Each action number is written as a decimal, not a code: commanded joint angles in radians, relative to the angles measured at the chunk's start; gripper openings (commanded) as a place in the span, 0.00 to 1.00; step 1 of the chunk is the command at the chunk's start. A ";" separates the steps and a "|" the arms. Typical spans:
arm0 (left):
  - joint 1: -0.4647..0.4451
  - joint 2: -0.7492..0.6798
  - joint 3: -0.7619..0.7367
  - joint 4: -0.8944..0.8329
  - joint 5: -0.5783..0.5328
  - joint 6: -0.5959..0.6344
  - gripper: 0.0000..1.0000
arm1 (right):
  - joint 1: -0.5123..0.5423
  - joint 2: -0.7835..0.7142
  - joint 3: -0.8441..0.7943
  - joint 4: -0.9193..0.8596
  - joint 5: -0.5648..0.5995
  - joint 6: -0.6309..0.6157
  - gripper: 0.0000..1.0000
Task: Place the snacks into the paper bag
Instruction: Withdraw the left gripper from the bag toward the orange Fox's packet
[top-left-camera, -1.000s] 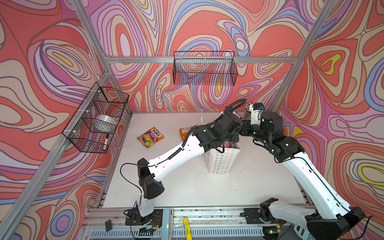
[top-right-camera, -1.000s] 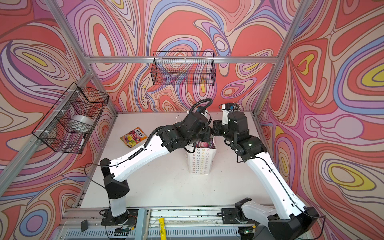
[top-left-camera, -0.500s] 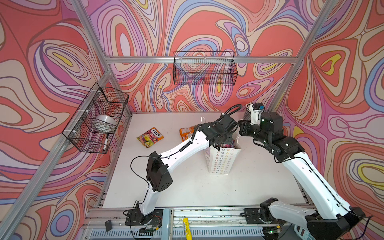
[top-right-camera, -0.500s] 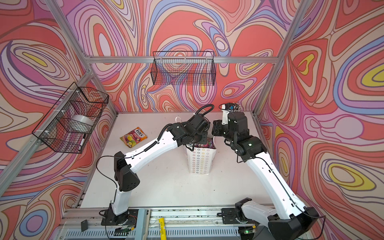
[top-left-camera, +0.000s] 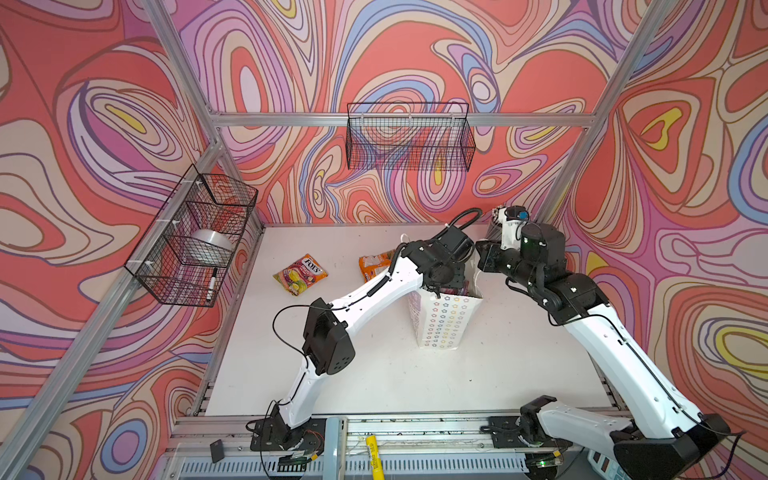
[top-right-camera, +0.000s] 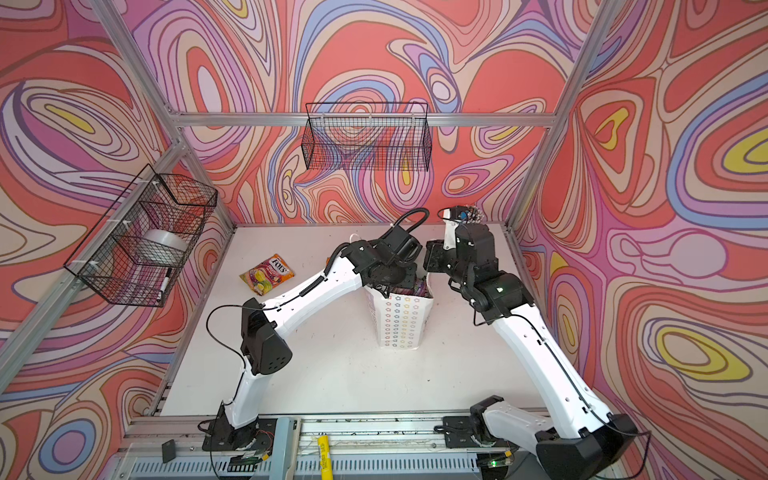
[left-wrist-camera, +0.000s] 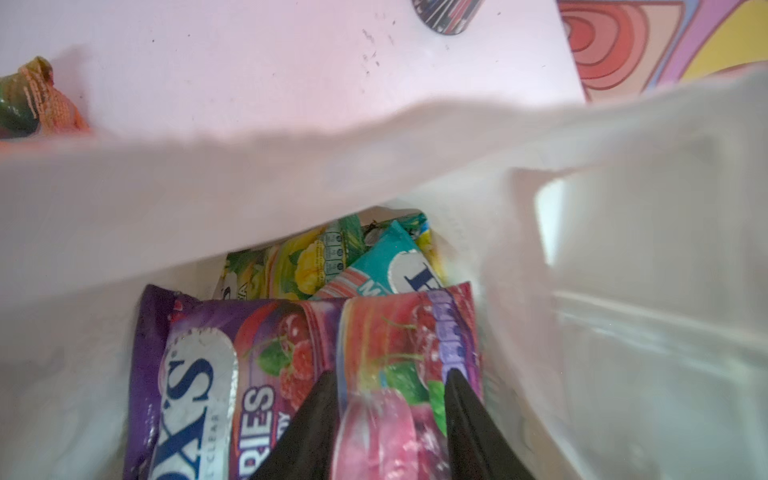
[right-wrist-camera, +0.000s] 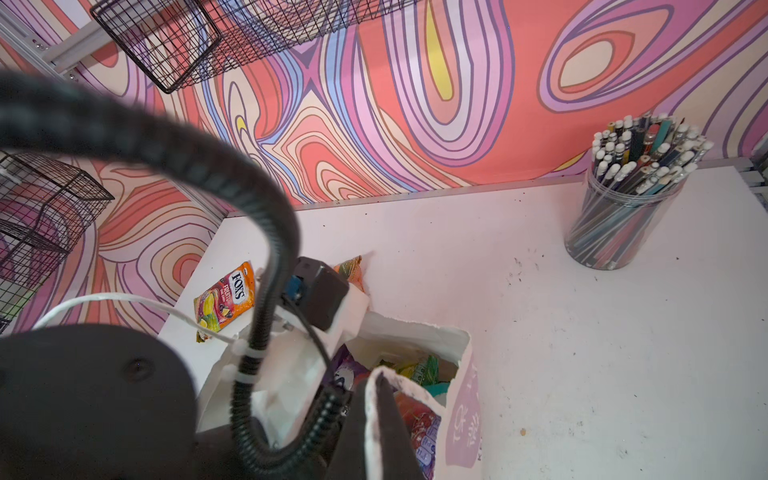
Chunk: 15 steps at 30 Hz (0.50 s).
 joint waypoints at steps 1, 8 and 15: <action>-0.003 -0.151 0.065 0.013 0.068 0.038 0.52 | -0.003 -0.029 -0.008 0.051 0.017 0.000 0.00; -0.004 -0.373 -0.005 0.012 0.092 0.110 0.69 | -0.003 -0.026 -0.010 0.050 0.025 -0.001 0.00; 0.029 -0.705 -0.353 0.140 0.053 0.137 1.00 | -0.003 -0.019 -0.014 0.059 0.026 -0.001 0.00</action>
